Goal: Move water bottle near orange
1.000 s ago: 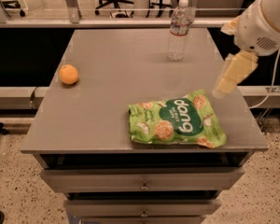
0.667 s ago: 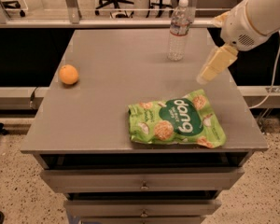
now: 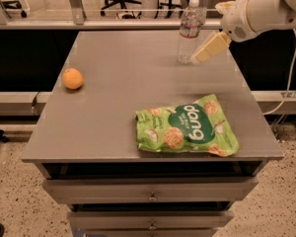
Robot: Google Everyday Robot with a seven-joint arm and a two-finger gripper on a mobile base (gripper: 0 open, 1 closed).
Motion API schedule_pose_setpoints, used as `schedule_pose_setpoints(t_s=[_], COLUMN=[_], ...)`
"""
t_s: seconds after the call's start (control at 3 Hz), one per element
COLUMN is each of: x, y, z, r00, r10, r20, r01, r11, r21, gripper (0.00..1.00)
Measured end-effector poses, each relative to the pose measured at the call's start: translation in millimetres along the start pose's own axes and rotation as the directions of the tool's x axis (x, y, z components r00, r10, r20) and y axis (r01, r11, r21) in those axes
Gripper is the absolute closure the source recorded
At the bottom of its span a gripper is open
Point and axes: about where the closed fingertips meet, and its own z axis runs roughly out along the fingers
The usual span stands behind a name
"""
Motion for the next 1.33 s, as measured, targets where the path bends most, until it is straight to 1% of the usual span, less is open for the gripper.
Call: schedule_pose_setpoints(t_s=[0.33,0.67,1.0,1.33], x=[0,-2,-6,-13], y=[-21,-37,-45,-50], z=[12,29,46,69], r00=[0.997,0.981,0.952,0.912], r10=[0.045,0.125,0.208,0.285], r20=[0.058,0.147,0.224,0.294], r01=[-0.047,-0.133,-0.218,-0.291], r11=[0.9981,0.9901,0.9756,0.9563], r21=[0.040,0.044,0.020,-0.023], gripper=[0.00,0.00,0.00,0.02])
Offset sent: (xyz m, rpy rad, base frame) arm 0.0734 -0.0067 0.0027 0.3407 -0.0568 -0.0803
